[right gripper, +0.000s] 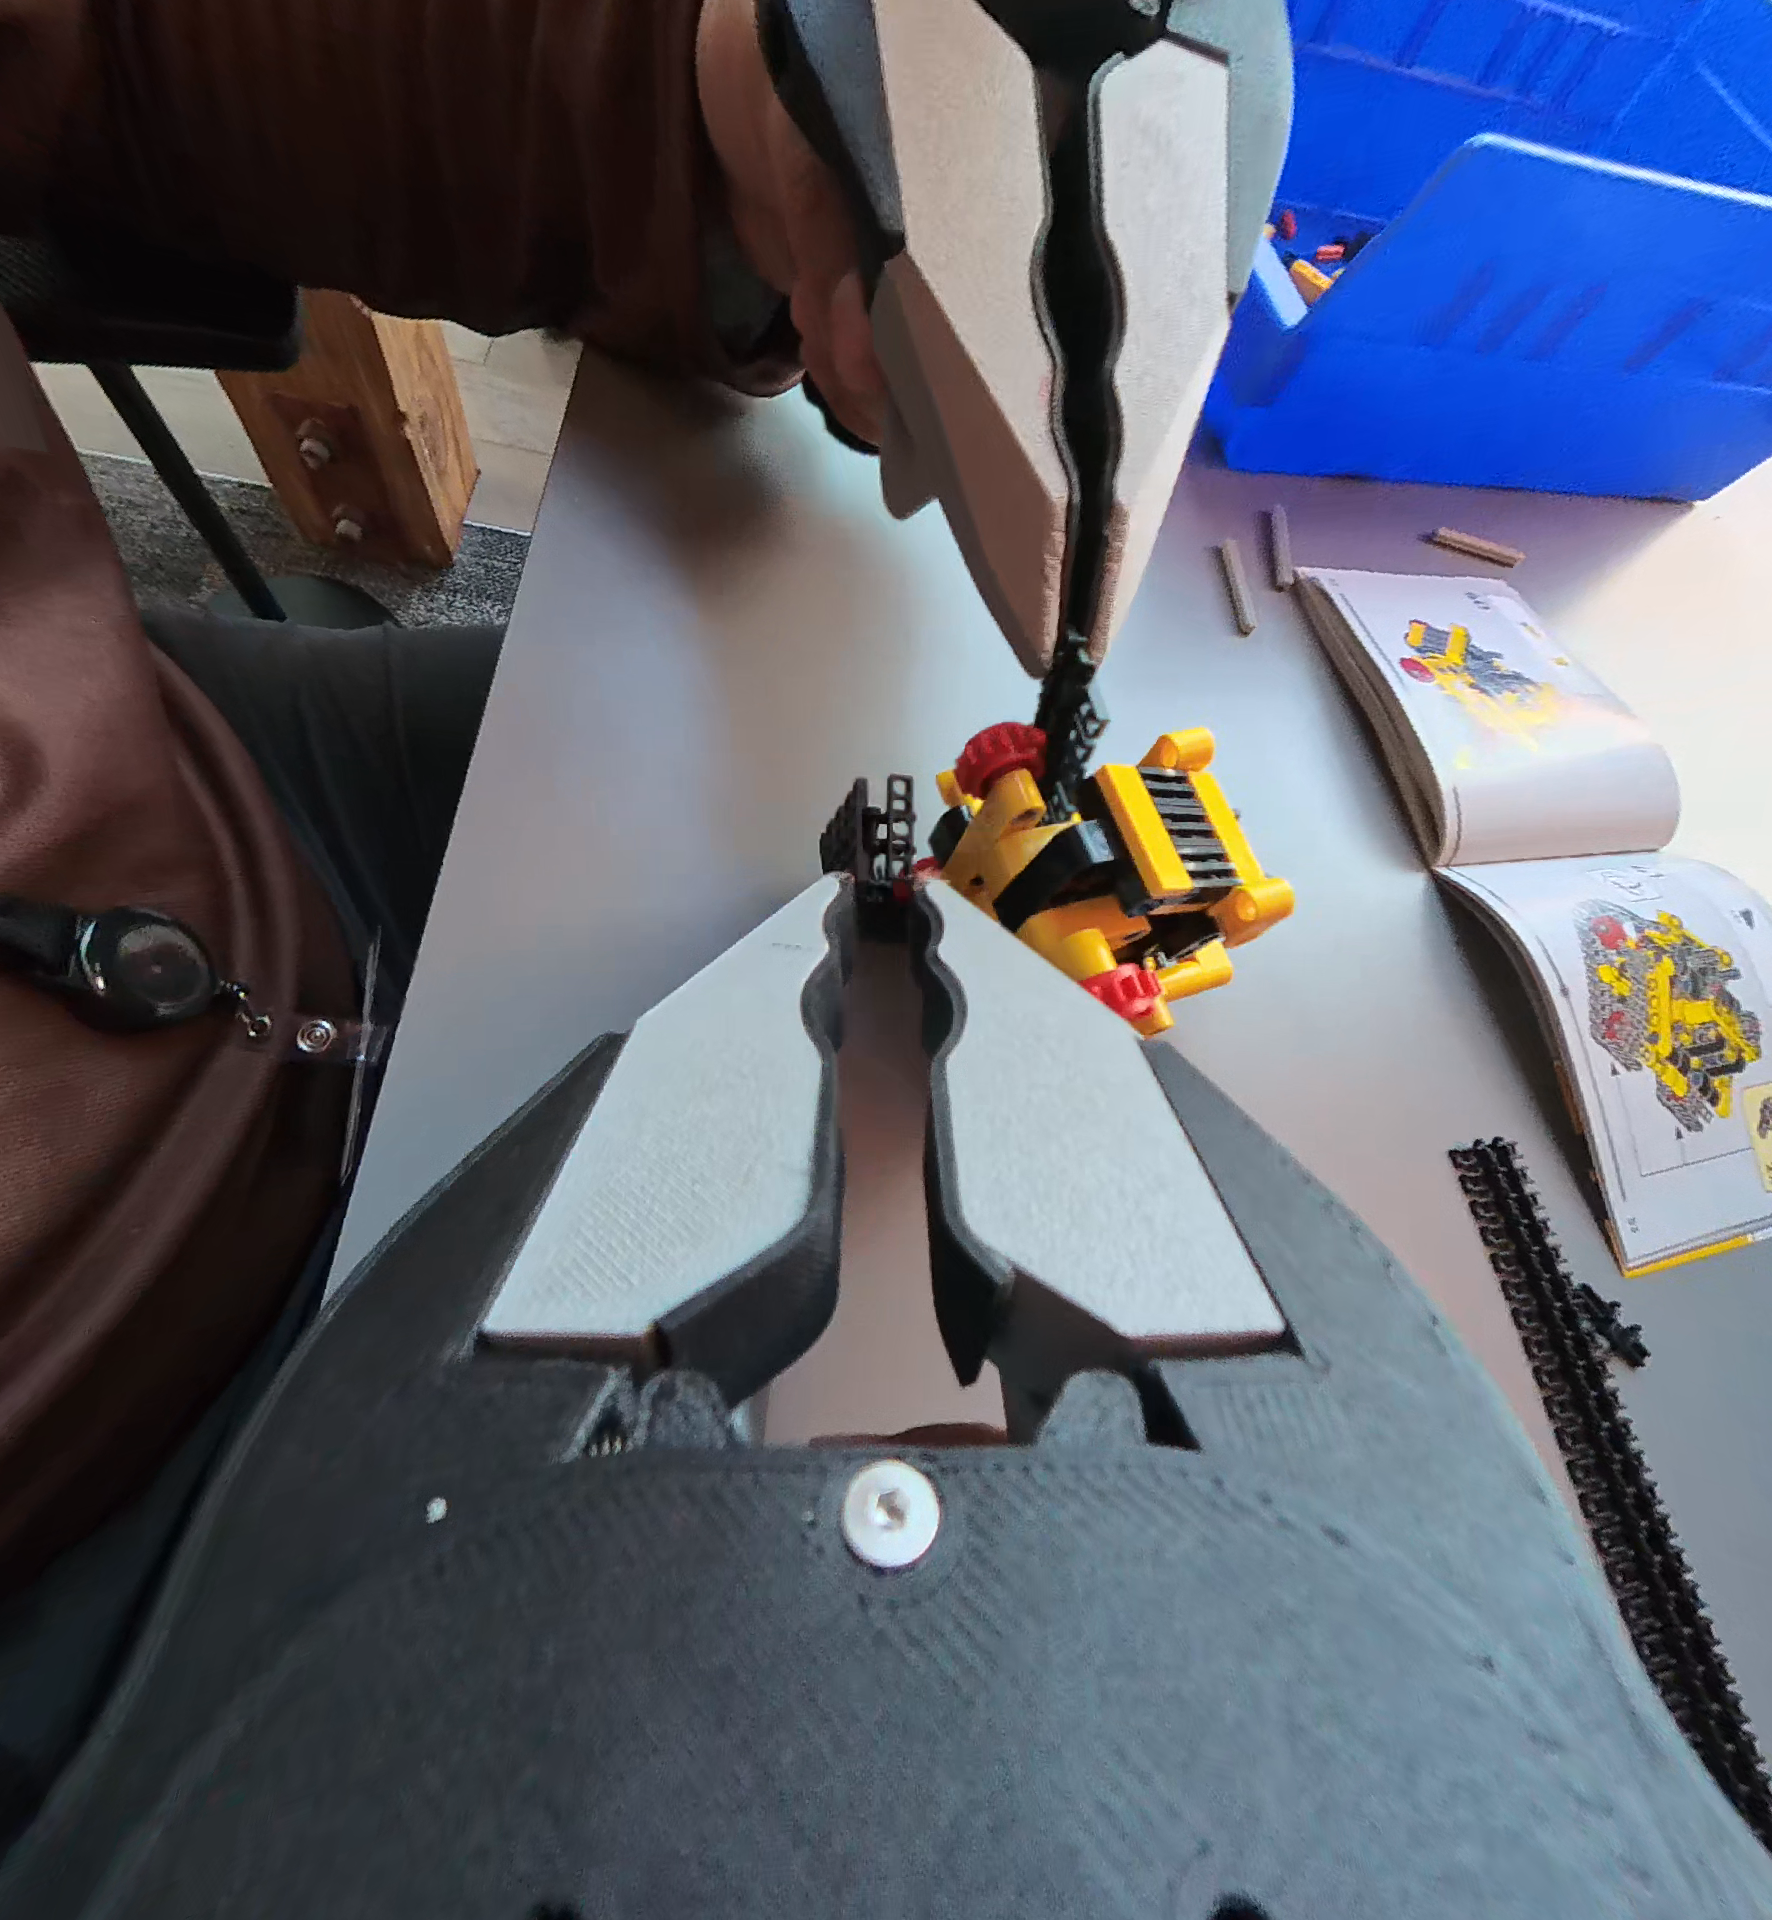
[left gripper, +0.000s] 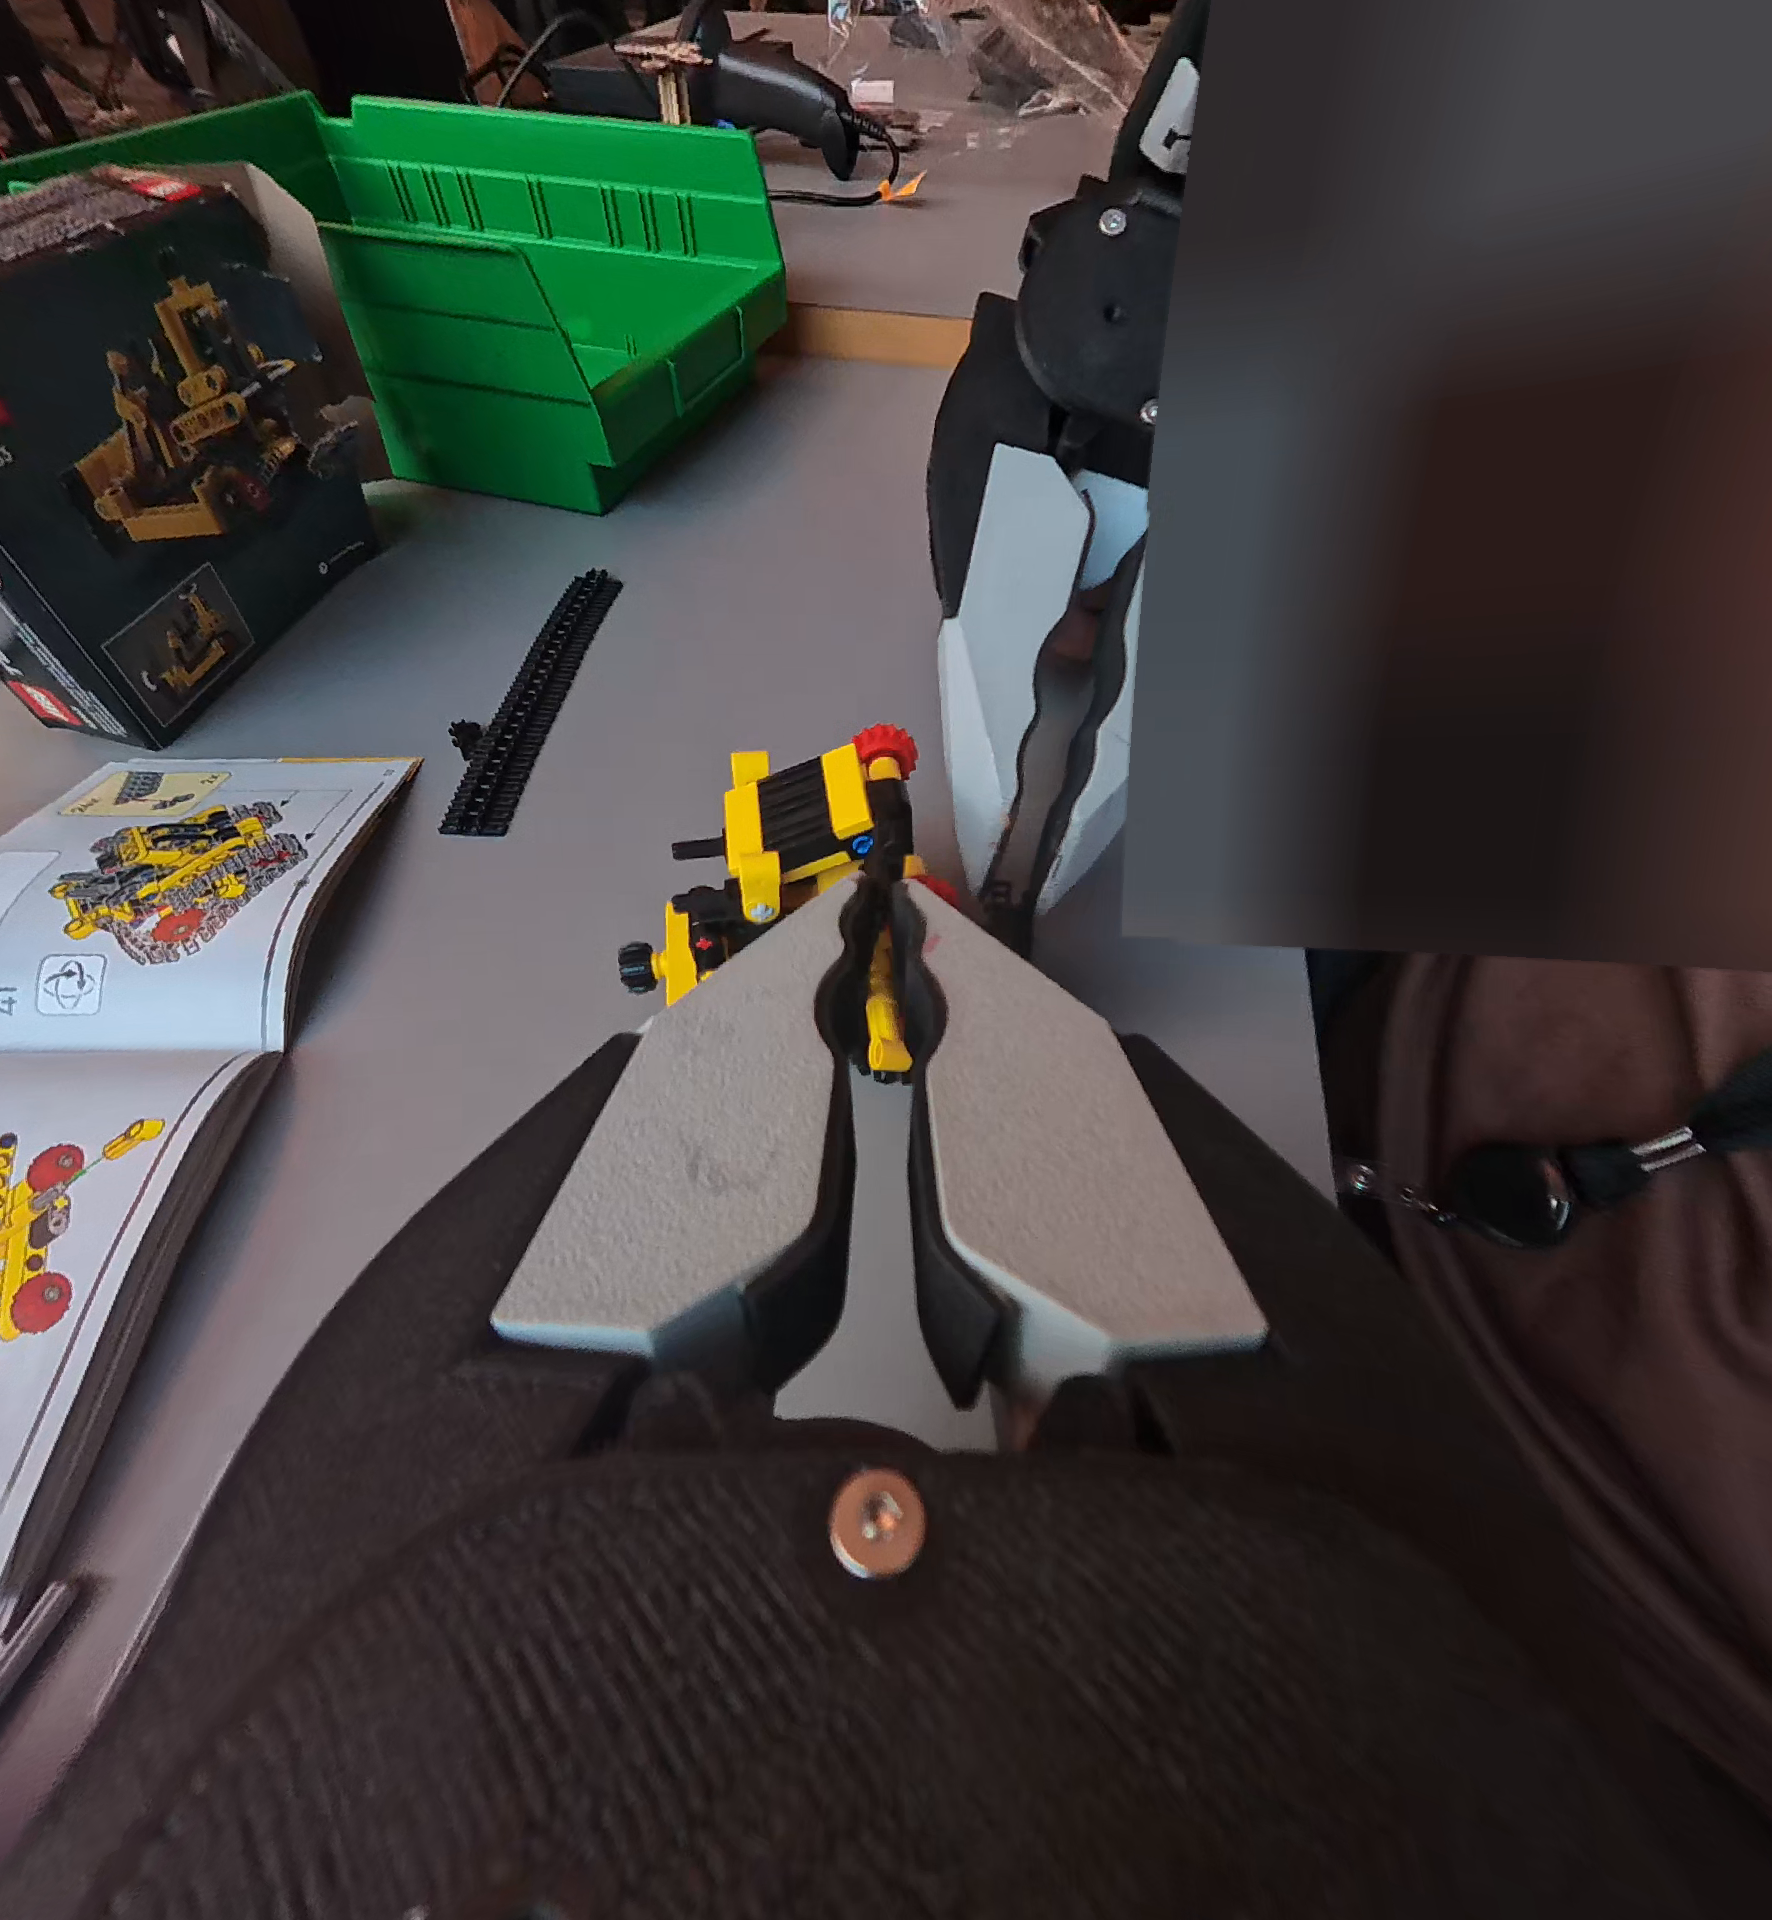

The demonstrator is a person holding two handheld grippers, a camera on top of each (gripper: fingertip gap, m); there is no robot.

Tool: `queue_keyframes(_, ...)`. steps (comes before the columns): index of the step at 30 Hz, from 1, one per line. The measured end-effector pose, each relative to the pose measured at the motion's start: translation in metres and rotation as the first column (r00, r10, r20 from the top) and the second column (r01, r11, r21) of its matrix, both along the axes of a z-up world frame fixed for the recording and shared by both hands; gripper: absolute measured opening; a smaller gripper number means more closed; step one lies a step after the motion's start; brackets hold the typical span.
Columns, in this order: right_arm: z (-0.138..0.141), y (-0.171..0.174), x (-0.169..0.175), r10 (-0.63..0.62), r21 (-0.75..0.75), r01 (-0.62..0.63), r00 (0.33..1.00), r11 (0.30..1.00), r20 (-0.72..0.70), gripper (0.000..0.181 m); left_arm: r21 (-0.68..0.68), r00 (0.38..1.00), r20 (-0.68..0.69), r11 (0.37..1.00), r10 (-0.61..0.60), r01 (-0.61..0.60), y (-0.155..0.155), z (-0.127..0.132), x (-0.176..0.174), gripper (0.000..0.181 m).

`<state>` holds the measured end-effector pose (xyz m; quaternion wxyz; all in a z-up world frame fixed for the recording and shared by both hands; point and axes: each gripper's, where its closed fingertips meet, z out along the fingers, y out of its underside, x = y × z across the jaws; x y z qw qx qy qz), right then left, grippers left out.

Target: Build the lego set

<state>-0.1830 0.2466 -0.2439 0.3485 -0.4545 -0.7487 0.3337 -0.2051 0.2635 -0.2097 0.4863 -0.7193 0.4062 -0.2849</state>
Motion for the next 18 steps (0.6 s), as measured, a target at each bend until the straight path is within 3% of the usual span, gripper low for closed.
queue_keyframes(11, 0.007, 0.000, -0.002, -0.011, -0.013, 0.010, 0.999, 1.000, -0.046, 0.006, 0.079, 0.993, -0.120, 0.997, 0.002, 0.007, -0.004, -0.002, 0.005, 0.000)
queue_keyframes(14, 0.000, -0.005, 0.000, 0.011, -0.060, -0.011, 1.000, 0.998, 0.002, 0.006, 0.078, 0.992, -0.129, 0.997, 0.004, 0.007, -0.004, -0.003, 0.006, 0.000)
queue_keyframes(18, -0.023, -0.011, 0.008, 0.056, -0.009, -0.055, 0.992, 0.998, 0.114, 0.009, 0.074, 0.990, -0.140, 0.997, 0.006, 0.004, -0.004, -0.006, 0.006, 0.000)
